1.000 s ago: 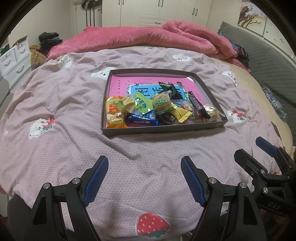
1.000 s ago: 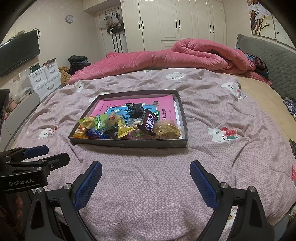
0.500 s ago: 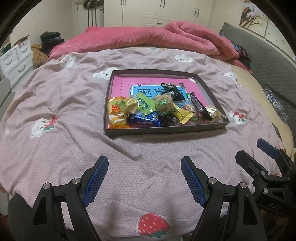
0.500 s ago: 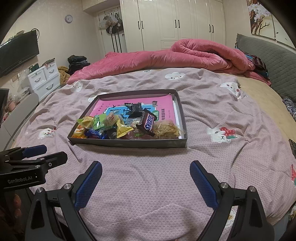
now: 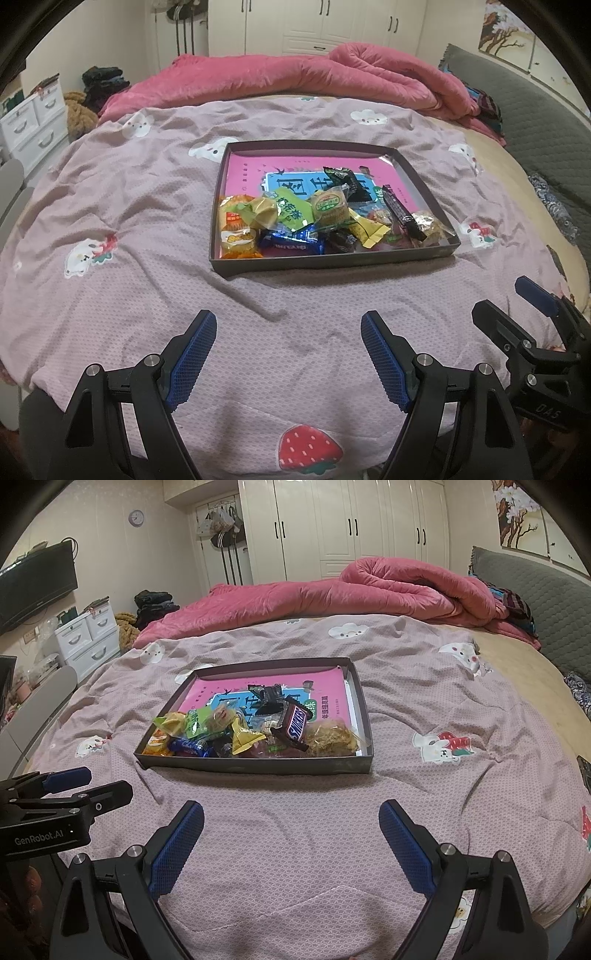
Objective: Organize snacks
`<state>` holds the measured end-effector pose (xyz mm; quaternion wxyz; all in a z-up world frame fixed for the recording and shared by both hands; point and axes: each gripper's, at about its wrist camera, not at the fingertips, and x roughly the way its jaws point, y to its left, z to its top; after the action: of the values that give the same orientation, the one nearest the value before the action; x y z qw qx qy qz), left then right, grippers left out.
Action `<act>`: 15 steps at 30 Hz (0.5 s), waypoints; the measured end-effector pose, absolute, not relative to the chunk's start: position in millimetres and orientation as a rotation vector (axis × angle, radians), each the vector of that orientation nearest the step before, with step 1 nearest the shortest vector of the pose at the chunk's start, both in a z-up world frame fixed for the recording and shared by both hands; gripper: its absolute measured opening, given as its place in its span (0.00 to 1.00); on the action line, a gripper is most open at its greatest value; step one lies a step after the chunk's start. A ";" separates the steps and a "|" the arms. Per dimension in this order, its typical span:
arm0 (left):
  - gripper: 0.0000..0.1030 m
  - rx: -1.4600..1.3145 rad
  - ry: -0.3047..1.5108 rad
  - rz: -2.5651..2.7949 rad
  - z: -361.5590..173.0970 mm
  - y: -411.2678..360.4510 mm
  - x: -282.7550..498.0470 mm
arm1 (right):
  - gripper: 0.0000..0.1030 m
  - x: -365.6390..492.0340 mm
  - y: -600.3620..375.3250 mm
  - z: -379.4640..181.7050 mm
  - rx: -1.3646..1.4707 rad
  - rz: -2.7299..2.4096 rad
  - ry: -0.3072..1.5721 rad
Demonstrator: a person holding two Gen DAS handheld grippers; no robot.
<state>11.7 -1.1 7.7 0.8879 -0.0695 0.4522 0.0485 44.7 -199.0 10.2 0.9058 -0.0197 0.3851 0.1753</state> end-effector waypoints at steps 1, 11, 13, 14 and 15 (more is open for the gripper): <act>0.79 -0.143 0.938 0.103 8.1 -1.1 11.6 | 0.93 44.7 -199.1 10.3 -0.041 0.362 0.795; 0.79 -0.122 0.936 0.088 8.7 -8.4 11.0 | 0.93 44.9 -199.2 10.0 -0.040 0.362 0.795; 0.79 -0.120 0.937 0.089 8.3 -9.2 11.3 | 0.93 45.0 -199.4 10.0 -0.040 0.362 0.796; 0.79 -0.121 0.938 0.090 8.0 -9.2 11.7 | 0.93 45.0 -199.3 10.0 -0.039 0.363 0.795; 0.79 -0.122 0.939 0.090 7.6 -9.0 12.0 | 0.93 45.6 -199.7 9.6 -0.039 0.363 0.795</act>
<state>12.0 -9.0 7.6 0.8891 -0.0587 0.4519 0.0432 45.6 -199.7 9.6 0.9059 -0.0190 0.3848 0.1757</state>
